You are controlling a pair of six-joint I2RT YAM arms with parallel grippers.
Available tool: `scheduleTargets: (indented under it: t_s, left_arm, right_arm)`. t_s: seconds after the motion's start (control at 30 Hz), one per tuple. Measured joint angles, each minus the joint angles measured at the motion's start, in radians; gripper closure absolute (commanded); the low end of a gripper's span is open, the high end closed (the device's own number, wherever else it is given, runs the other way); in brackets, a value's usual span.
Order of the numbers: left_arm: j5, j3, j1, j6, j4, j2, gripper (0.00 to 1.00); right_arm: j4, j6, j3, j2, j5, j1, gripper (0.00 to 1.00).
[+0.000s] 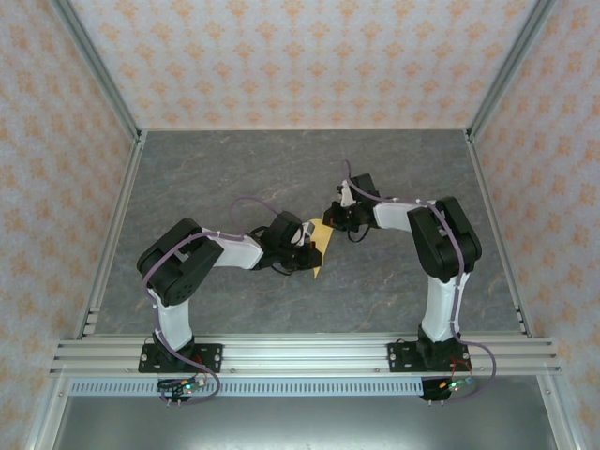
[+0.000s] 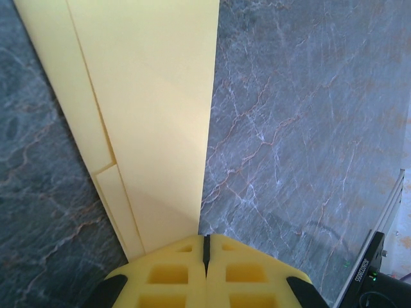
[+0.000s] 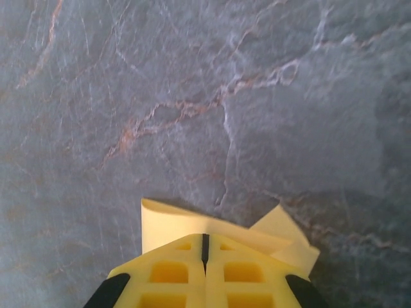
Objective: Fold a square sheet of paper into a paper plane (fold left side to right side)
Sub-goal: Fold the wing for the fifth time at the center of the table.
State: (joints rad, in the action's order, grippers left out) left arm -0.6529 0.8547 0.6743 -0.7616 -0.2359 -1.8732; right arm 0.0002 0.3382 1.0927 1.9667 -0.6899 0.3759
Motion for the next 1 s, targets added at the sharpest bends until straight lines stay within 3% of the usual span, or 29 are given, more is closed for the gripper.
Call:
scheduleTargets:
  t_s: [0.53, 0.77, 1.0]
  left_arm:
    - [0.003, -0.008, 0.0, 0.0, -0.024, -0.002, 0.99]
    - [0.003, -0.013, 0.0, -0.001, -0.037, -0.002, 0.98]
    - [0.008, -0.017, 0.002, 0.0, -0.041, 0.004, 0.98]
  right_arm:
    - [-0.006, -0.002, 0.095, 0.085, -0.093, -0.074, 1.0]
    - [0.005, -0.003, 0.131, 0.091, -0.024, -0.14, 1.0]
    - [0.008, -0.002, 0.011, -0.108, 0.013, -0.117, 1.0]
